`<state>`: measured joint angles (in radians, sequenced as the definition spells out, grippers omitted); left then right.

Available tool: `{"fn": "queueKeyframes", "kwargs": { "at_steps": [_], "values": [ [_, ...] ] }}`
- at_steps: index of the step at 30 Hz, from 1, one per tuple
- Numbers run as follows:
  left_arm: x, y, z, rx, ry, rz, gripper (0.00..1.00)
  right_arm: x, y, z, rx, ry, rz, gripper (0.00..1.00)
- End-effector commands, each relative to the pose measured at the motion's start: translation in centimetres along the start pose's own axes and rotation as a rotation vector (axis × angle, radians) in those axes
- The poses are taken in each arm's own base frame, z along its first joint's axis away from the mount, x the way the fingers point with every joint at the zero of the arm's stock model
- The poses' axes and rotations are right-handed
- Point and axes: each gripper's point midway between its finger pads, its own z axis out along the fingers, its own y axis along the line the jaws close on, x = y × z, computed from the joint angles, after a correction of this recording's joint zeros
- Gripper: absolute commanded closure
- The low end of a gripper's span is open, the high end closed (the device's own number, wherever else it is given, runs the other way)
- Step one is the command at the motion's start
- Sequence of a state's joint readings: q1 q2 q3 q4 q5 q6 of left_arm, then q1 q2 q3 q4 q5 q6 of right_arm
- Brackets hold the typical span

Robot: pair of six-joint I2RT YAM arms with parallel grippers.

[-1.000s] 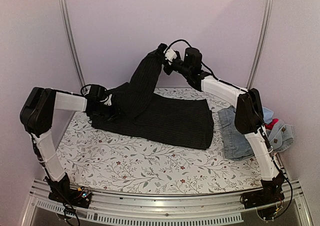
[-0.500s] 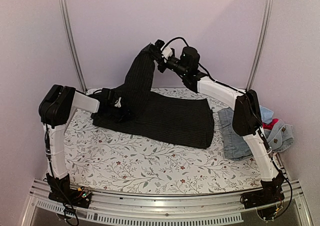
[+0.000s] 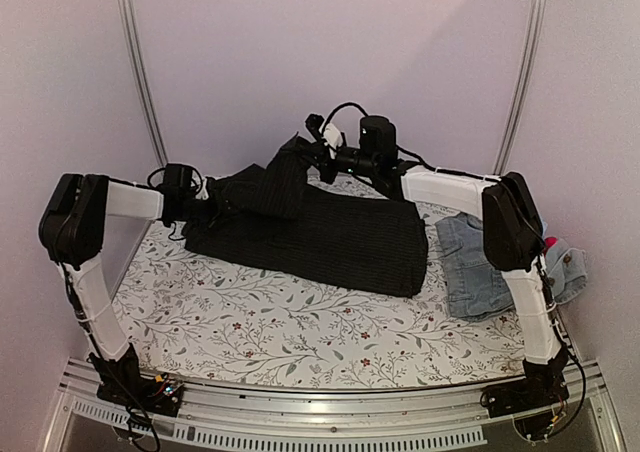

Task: Fold and stack the mixed laundry pile
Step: Adjust the 1/3-folded tank top at the center of the board.

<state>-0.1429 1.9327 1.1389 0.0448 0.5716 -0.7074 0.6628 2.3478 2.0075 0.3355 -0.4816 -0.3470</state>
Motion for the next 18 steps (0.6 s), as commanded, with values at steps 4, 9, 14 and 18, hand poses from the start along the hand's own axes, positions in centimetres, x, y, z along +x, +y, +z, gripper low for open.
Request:
{"fn": "queueKeyframes", "kwargs": {
  "at_steps": [4, 9, 14, 18],
  "values": [
    [0.9, 2.8, -3.5, -0.050, 0.020, -0.064, 0.60, 0.2, 3.8, -5.1, -0.111, 0.118, 0.130, 1.00],
    [0.7, 3.2, -4.3, -0.066, 0.016, -0.061, 0.60, 3.3, 6.7, -8.5, -0.161, 0.230, 0.154, 1.00],
    [1.0, 3.8, -4.3, -0.080, 0.028, -0.062, 0.60, 6.9, 8.1, -10.5, -0.180, 0.364, 0.120, 1.00],
    [1.5, 4.2, -4.1, -0.084, 0.044, -0.072, 0.60, 8.5, 7.5, -11.3, -0.165, 0.428, 0.044, 1.00]
  ]
}}
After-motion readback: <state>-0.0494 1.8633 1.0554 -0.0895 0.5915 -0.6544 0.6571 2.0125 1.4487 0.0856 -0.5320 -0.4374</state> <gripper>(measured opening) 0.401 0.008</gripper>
